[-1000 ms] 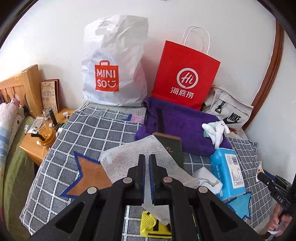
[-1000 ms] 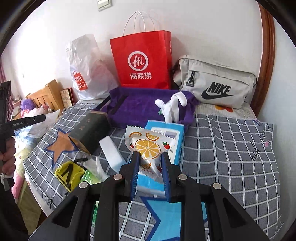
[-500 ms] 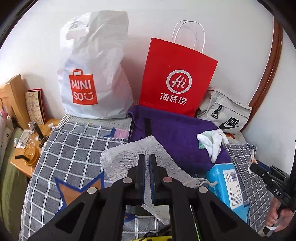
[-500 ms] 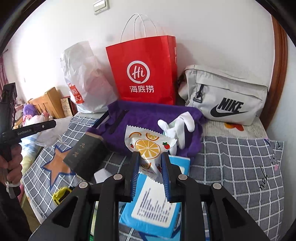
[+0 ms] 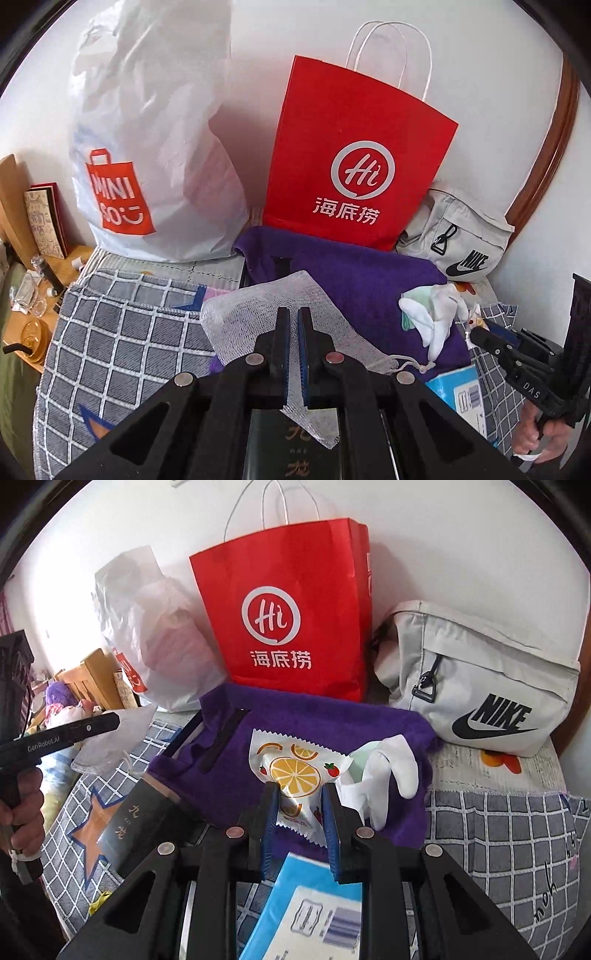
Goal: Organize soft objects
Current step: 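Lower the snack packet and mesh bag over the purple towel with both tools, then open the right tool to drop the packet while the left tool releases the mesh bag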
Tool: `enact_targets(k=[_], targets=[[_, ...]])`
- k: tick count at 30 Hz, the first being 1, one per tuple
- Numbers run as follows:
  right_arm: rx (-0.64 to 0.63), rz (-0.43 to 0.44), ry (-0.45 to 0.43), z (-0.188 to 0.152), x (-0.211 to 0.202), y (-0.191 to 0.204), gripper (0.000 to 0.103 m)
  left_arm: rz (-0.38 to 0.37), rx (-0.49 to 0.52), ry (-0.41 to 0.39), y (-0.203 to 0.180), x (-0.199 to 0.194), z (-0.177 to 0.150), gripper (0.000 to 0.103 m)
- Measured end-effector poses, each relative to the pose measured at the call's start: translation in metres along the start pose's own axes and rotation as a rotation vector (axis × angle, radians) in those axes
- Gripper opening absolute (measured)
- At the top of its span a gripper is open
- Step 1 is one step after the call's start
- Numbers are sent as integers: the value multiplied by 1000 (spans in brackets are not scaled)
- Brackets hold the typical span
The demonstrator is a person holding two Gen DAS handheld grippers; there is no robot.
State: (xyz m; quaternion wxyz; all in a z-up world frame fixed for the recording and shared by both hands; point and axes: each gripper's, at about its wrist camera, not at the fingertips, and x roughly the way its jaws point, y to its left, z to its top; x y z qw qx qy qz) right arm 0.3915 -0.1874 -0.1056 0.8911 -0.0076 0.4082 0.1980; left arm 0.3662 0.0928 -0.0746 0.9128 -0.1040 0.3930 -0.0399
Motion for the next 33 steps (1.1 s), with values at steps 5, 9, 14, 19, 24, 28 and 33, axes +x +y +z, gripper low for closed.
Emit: enact_targets(k=[5, 9, 14, 19, 24, 28, 33], targets=[[-8, 16, 20, 5, 19, -3, 24, -11, -4, 18, -2, 18, 11, 5], [-26, 20, 59, 8, 37, -6, 25, -9, -1, 35, -5, 34, 19, 5], [-38, 18, 117, 8, 60, -16, 26, 2, -12, 72, -7, 58, 26, 5], [-37, 38, 170, 6, 77, -21, 27, -7, -24, 103, -10, 82, 28, 5], [-50, 36, 204, 5, 90, -21, 29, 1, -23, 164, -11, 108, 21, 5], [-55, 30, 236, 4, 97, -22, 31, 1, -28, 199, -8, 121, 15, 5], [-54, 18, 241, 6, 103, -23, 32, -45, -48, 233, -7, 131, 10, 5]])
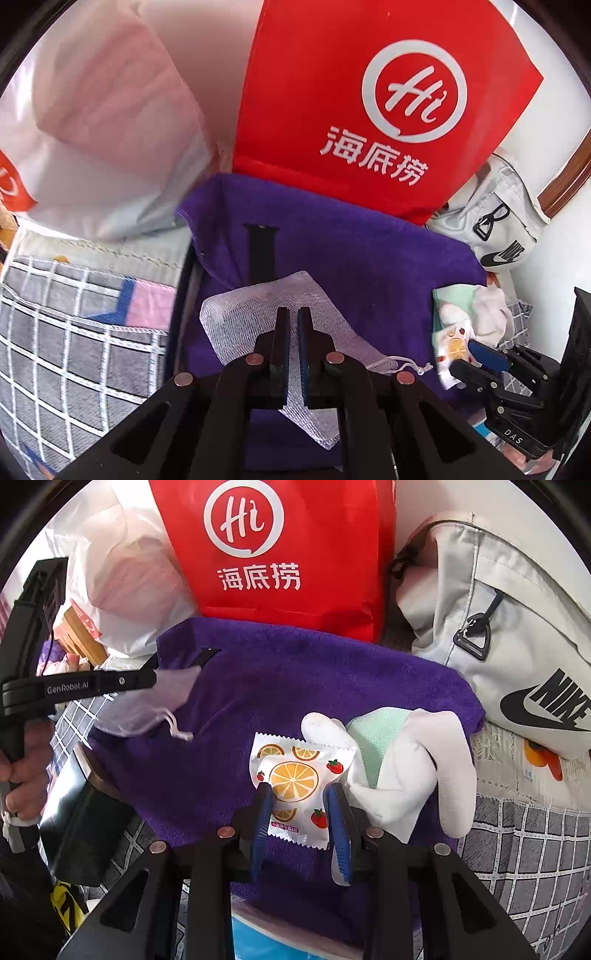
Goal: Organize soft objects
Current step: 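Open the right tool to drop the packet while the left tool releases the mesh bag, then grasp the white foam block with the right tool while the left tool moves to the yellow mesh bag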
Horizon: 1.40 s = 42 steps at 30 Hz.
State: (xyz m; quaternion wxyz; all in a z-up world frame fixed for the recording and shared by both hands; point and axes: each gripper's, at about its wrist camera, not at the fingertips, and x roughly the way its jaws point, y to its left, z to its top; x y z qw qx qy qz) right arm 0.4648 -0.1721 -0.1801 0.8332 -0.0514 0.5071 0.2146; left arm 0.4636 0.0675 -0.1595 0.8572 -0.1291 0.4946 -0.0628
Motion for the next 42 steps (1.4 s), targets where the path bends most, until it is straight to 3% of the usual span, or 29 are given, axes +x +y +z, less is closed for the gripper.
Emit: enact_targets(k=[3, 5, 7, 9, 11, 14, 25, 31, 35, 42], targets=[[3, 3, 1, 2, 3, 2, 32, 2, 11, 17, -2, 5, -2, 5], [3, 3, 7, 2, 5, 2, 38, -6, 10, 26, -2, 6, -2, 6], [10, -4, 6, 3, 5, 1, 39, -18, 5, 31, -1, 6, -1, 14], [16, 1, 1, 3, 2, 1, 41, -10, 1, 35, 0, 4, -1, 35], [15, 0, -9, 2, -5, 2, 46, 4, -8, 21, 1, -1, 0, 40], [15, -14, -36, 0, -16, 8, 57, 8, -27, 5, 3, -14, -1, 40], [38, -30, -145, -36, -82, 41, 58, 42, -49, -113, 15, -97, -35, 40], [25, -14, -126, -75, -106, 69, 57, 38, -92, -134, 31, -133, -70, 40], [38, -1, -83, -96, -107, 81, 57, 75, -129, -139, 44, -149, -97, 40], [-27, 14, -76, -118, -105, 104, 57, 61, -177, -135, 71, -169, -150, 40]])
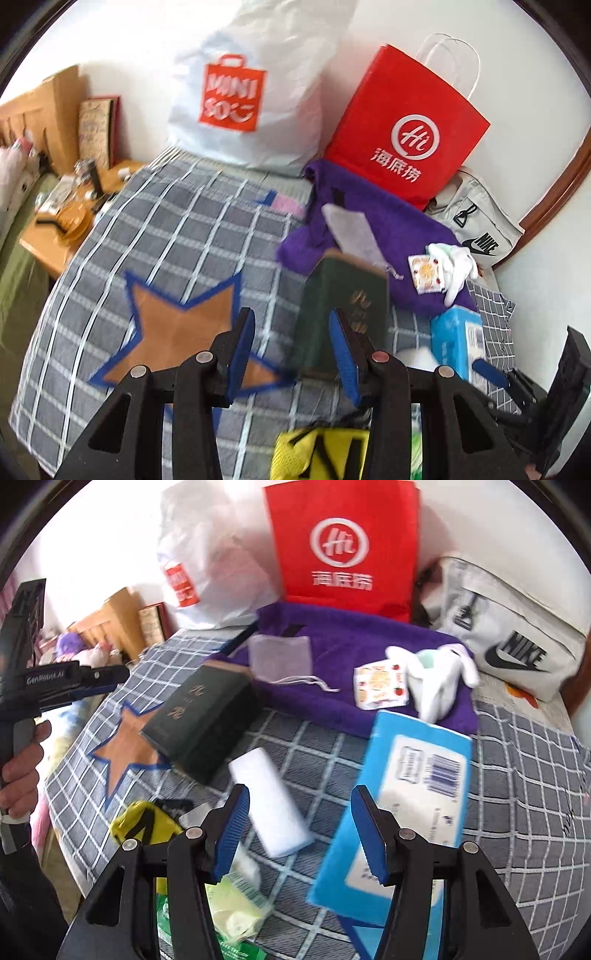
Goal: Organize soft objects
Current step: 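Grasp the white foam block with the right tool while the left tool moves to the yellow mesh bag, then grasp the yellow mesh bag with the left tool while the right tool holds the block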
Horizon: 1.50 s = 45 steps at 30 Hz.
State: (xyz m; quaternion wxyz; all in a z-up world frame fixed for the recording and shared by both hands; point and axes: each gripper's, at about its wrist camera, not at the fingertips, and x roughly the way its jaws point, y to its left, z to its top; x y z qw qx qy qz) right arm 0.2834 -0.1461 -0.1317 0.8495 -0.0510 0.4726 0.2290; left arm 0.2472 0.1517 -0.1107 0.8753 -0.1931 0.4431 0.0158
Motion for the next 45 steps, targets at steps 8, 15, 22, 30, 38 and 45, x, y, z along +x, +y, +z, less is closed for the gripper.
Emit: enact_targets(k=[8, 15, 22, 30, 38, 45], targets=[[-104, -10, 4, -2, 18, 26, 57, -14, -6, 37, 23, -6, -46, 40], [-103, -71, 78, -5, 50, 26, 45, -20, 42, 87, 25, -1, -68, 40], [-130, -93, -3, -16, 31, 40, 36, -55, 90, 138, 14, 10, -90, 42], [-23, -87, -176, -40, -59, 25, 37, -60, 122, 194, 3, 25, -117, 42], [81, -101, -128, -103, -85, 5, 38, -21, 189, 155, -12, 32, -125, 43], [168, -169, -27, -149, -66, -18, 38, 62, 243, 118, -24, 38, -124, 35]])
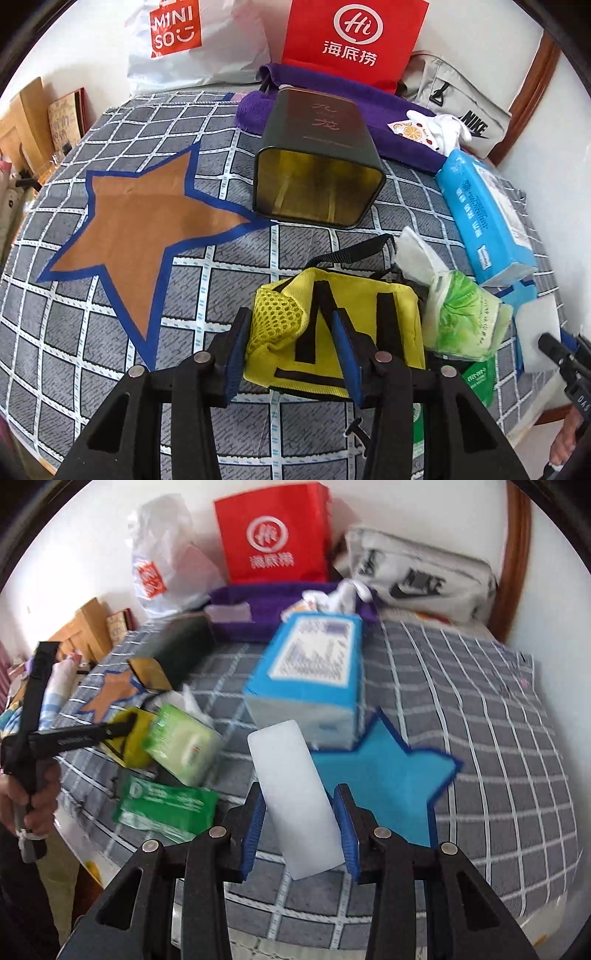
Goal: Organize soft objects
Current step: 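Grasp the yellow mesh bag with the left tool while the right tool holds the block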
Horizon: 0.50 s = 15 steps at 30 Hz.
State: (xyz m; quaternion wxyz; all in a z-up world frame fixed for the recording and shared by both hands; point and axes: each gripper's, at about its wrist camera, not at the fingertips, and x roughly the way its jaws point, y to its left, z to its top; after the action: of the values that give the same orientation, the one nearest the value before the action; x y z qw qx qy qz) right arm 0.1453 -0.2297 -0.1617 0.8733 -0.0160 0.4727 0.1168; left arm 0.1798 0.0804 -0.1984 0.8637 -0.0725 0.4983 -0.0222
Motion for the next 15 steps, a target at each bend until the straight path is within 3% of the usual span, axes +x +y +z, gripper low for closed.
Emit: enact_targets(k=[3, 6, 15], targets=[[16, -4, 28, -9, 11, -4, 39, -4, -14, -4, 4, -1, 1, 31], [-22, -29, 1, -13, 12, 2, 40, -31, -33, -3, 9, -5, 0, 26], [4, 7, -35, -13, -8, -6, 35, -24, -68, -48, 18, -36, -3, 25]])
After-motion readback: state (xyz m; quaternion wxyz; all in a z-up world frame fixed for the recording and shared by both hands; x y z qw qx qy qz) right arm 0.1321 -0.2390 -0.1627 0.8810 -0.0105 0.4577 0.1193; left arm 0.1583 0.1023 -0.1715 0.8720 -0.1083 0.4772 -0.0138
